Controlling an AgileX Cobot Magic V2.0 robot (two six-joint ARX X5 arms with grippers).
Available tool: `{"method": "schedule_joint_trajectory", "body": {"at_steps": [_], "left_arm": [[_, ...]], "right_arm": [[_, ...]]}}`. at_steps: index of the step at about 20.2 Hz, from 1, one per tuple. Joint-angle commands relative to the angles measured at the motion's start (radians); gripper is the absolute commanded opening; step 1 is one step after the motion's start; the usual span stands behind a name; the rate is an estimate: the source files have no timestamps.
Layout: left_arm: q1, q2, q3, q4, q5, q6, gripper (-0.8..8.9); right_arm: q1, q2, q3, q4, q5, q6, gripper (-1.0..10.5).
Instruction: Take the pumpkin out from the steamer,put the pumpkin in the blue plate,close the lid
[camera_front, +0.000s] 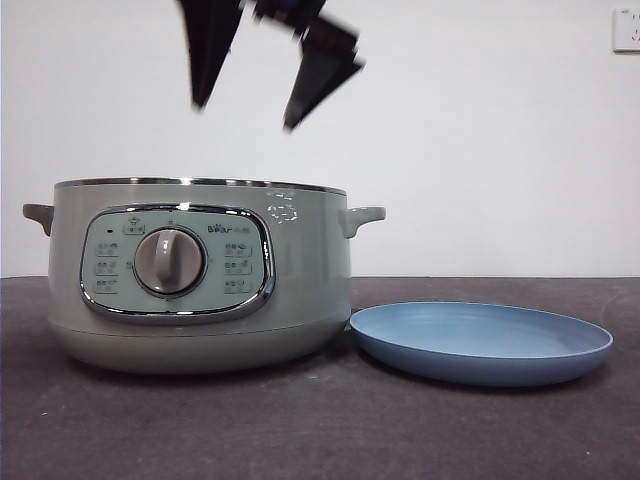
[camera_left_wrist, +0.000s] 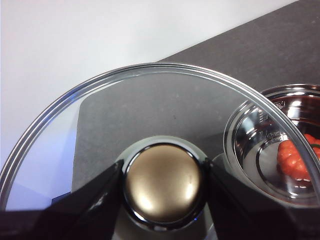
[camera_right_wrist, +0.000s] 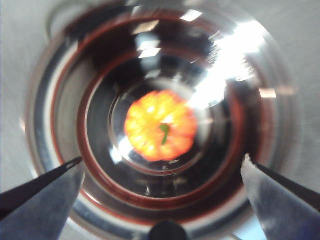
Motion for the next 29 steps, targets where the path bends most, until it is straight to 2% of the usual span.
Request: {"method": "schedule_joint_trajectory", "body": {"at_steps": [1, 5, 17, 18, 19, 20, 21, 25, 29], "left_arm": [[-0.002, -0.010, 0.015, 0.034, -0.011, 0.012, -0.13], [-0.002, -0.010, 0.015, 0.033, -0.011, 0.012, -0.13], [-0.002, -0.009, 0.015, 0.021, -0.010, 0.008, -0.13], [-0.002, -0.009, 0.015, 0.016, -0.010, 0.008, -0.13], [-0.002, -0.009, 0.015, 0.015, -0.010, 0.008, -0.13], [-0.002, -0.009, 0.015, 0.015, -0.010, 0.008, -0.13], [-0.002, -0.009, 0.015, 0.014, -0.010, 0.008, -0.13], [-0.002, -0.009, 0.015, 0.015, -0.010, 0.008, -0.13], [-0.002, -0.005, 0.015, 0.035, -0.006, 0.008, -0.13]], "right_arm": [[0.008, 0.064, 0.002, 0.007, 0.005, -0.035, 5.4], [0.010, 0.129, 0.002, 0.056, 0.002, -0.062, 5.4], [0.008, 0.264, 0.002, 0.136, -0.030, -0.066, 5.3], [0.008, 0.264, 0.002, 0.144, -0.028, -0.065, 5.1], [0.009, 0.264, 0.002, 0.154, -0.024, -0.066, 3.3], [0.009, 0.264, 0.002, 0.153, -0.024, -0.066, 0.6], [0.009, 0.264, 0.002, 0.148, -0.024, -0.065, -0.1], [0.010, 0.224, 0.002, 0.130, -0.024, -0.049, -0.1], [-0.023, 0.069, 0.002, 0.006, -0.025, -0.050, -0.1]]}}
